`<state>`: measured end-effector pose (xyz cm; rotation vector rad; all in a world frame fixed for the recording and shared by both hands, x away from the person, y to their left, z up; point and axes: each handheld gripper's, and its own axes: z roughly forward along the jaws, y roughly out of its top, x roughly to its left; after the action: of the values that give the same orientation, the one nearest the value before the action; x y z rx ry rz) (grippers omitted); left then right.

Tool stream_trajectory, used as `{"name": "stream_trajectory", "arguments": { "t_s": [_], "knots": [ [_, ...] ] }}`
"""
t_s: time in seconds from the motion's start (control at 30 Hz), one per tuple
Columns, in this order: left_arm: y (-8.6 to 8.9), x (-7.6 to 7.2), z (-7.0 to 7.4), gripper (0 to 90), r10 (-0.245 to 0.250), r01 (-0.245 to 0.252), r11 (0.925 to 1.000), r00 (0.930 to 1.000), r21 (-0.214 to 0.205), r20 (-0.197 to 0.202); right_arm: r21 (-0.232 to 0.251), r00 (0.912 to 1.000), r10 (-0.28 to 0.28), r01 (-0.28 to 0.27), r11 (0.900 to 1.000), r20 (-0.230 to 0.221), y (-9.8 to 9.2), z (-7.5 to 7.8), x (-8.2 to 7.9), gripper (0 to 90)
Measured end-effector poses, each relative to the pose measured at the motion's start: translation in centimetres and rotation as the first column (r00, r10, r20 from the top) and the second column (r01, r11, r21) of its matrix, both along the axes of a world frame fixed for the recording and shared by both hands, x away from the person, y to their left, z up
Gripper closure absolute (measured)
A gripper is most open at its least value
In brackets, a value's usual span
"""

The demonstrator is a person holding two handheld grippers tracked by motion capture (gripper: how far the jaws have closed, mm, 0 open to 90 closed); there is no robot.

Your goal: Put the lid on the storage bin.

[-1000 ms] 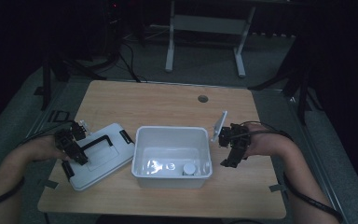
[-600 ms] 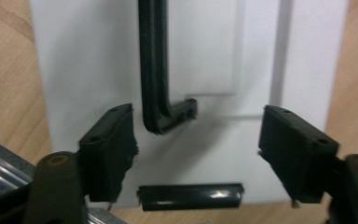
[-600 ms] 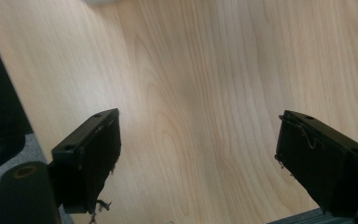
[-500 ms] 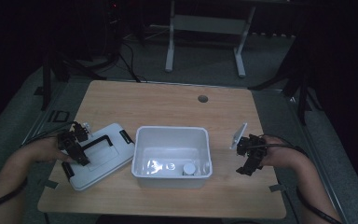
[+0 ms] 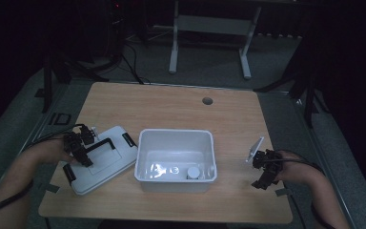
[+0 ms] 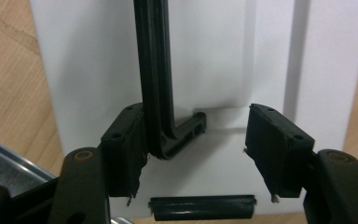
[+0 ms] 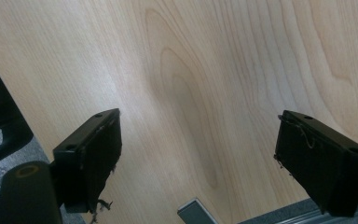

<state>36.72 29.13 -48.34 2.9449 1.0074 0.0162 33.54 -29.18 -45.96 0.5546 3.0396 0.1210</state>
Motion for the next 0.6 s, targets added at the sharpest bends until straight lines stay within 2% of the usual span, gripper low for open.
{"name": "stream_trajectory", "arguments": {
  "t_s": [0.2, 0.27, 0.3, 0.4, 0.5, 0.6],
  "knots": [
    [-0.7, 0.4, -0.6, 44.7, -0.006, 0.007, 0.9990, 0.9999, 0.043, -0.014, -0.004, 1.0000, -0.009, 0.009, 1.0000, 0.000, -0.4, -0.4, 0.0, 14.4],
    [-0.9, 0.3, -0.8, 51.6, -0.022, 0.022, 0.9962, 0.9997, 0.084, -0.006, -0.005, 0.9999, -0.012, 0.012, 0.9999, -0.002, -0.4, -0.4, -0.1, 14.4],
    [-1.0, 0.4, -0.9, 52.7, -0.015, 0.017, 0.9949, 0.9997, 0.099, -0.020, -0.007, 0.9999, -0.011, 0.011, 0.9999, -0.005, -0.4, -0.4, -0.1, 14.4],
    [-1.2, 0.5, -0.9, 57.3, -0.009, 0.013, 0.9944, 0.9993, 0.105, -0.037, -0.014, 1.0000, -0.007, 0.007, 0.9999, -0.004, -0.4, -0.4, -0.1, 14.5],
    [-1.5, 0.4, -0.8, 67.6, -0.019, 0.026, 0.9938, 0.9976, 0.109, -0.067, -0.009, 1.0000, -0.003, 0.003, 1.0000, -0.004, -0.2, -0.4, -0.1, 14.5],
    [-1.8, 0.3, -0.9, 77.3, -0.017, 0.025, 0.9940, 0.9970, 0.106, -0.075, -0.011, 1.0000, -0.003, 0.002, 0.9999, -0.005, -0.2, -0.4, -0.1, 14.6]
  ]
}}
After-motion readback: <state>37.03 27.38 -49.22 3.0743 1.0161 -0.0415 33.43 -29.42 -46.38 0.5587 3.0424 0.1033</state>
